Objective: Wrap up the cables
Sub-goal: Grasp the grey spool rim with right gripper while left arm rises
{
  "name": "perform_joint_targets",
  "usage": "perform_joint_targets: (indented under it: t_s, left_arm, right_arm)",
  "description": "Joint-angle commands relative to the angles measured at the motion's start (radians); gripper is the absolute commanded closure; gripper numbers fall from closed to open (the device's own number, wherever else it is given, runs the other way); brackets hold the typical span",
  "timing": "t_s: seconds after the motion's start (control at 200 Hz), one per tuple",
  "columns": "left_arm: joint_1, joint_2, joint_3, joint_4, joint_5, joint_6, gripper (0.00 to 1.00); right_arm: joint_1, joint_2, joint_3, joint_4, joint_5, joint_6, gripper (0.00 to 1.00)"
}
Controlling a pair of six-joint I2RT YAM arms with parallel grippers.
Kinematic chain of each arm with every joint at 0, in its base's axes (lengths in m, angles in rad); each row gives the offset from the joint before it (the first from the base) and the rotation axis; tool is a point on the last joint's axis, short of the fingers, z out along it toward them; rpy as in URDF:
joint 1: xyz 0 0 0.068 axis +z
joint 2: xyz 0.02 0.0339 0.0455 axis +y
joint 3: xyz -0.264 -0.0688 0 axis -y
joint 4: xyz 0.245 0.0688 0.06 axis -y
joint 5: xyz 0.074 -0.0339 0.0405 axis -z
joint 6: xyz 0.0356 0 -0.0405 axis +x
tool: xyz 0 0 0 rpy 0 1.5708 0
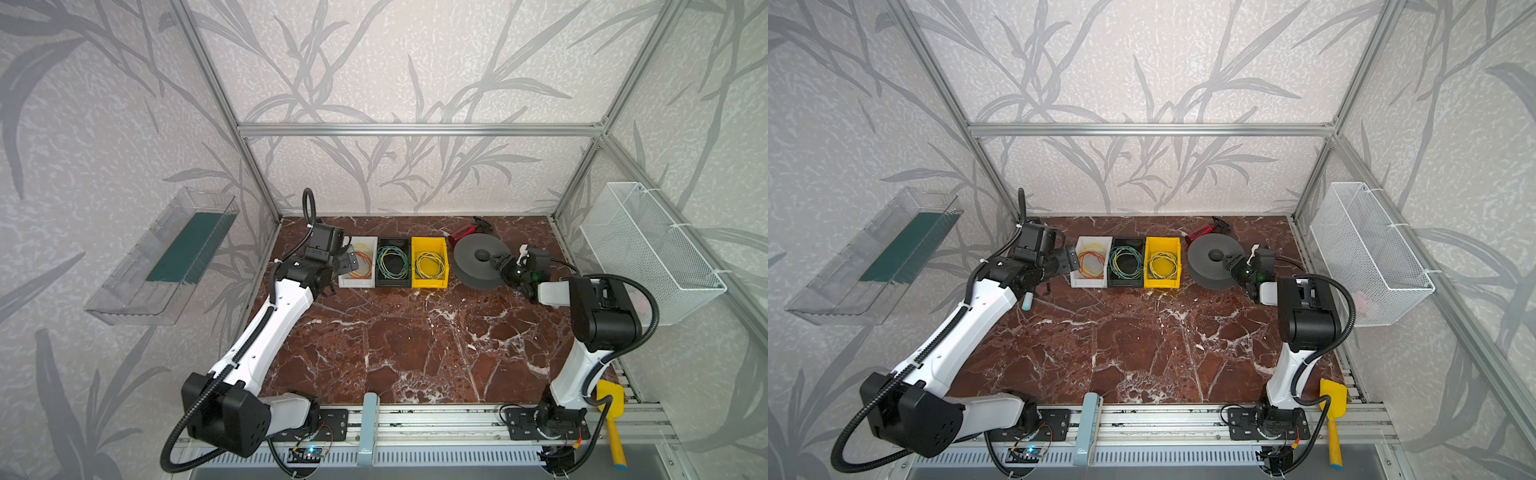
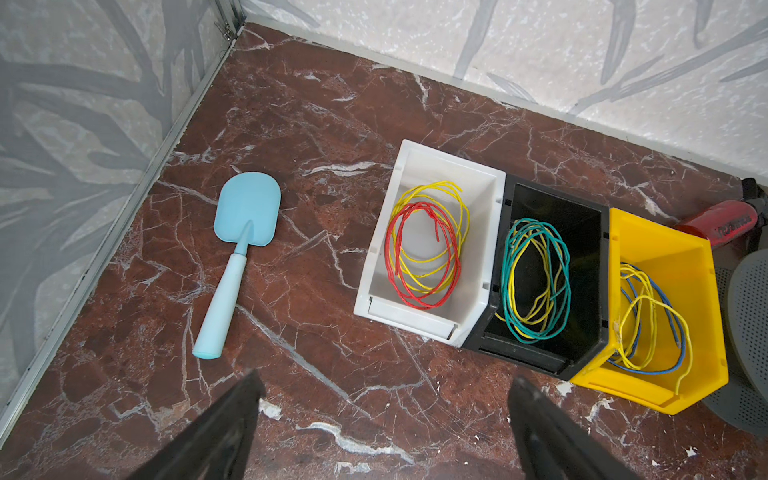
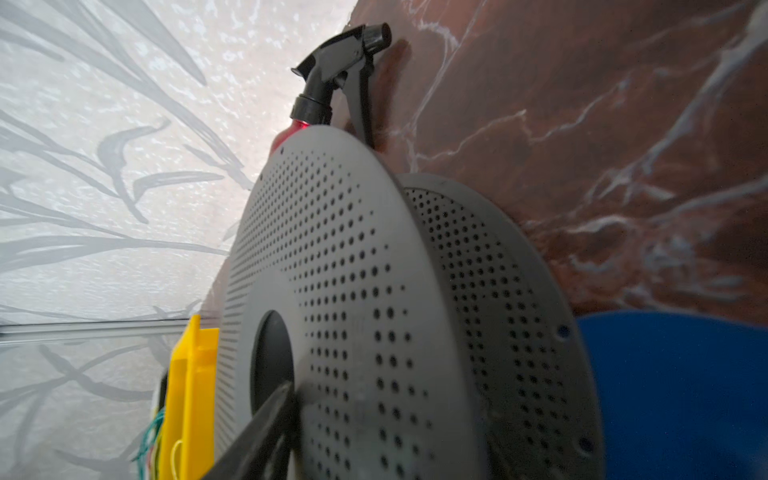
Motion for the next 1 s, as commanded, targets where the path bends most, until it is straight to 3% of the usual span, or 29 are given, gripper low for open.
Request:
perform_joint_targets:
  t_s: [0.0, 0.185, 0.26, 0.52, 0.755, 0.87, 0.995]
  left_arm:
    - [-0.006, 0.012, 0.041, -0.042, -0.009, -0.007, 0.08]
    - [-0.015, 0.013, 0.05, -0.054, -0.002, -0.012, 0.08]
    - [-0.019, 0.007, 0.049, -0.056, -0.005, -0.011, 0.08]
    - [-0.024, -0.051, 0.008, -0.06, -0.007, -0.021, 0.09]
    - [-0.025, -0.119, -0.025, -0.042, 0.027, -0.018, 0.11]
    - [-0.025, -0.102, -0.003, -0.051, 0.071, -0.003, 0.1]
    - [-0.023, -0.095, 0.012, -0.052, 0.102, 0.011, 0.1]
  right_arm:
    - [-0.002, 0.032, 0.007, 0.049, -0.015, 0.032, 0.54]
    - [-0.002, 0.004, -0.007, 0.068, -0.011, 0.046, 0.9]
    - [-0.002, -0.018, 0.004, 0.054, -0.015, 0.045, 1.0]
    - [0.01, -0.178, 0.022, -0.025, 0.034, 0.022, 1.0]
    - [0.058, -0.53, 0.029, -0.286, 0.11, -0.079, 1.0]
    - [0.06, -0.68, 0.084, -0.5, 0.047, -0.11, 1.0]
    - [0.097, -0.803, 0.14, -0.716, -0.101, -0.124, 1.0]
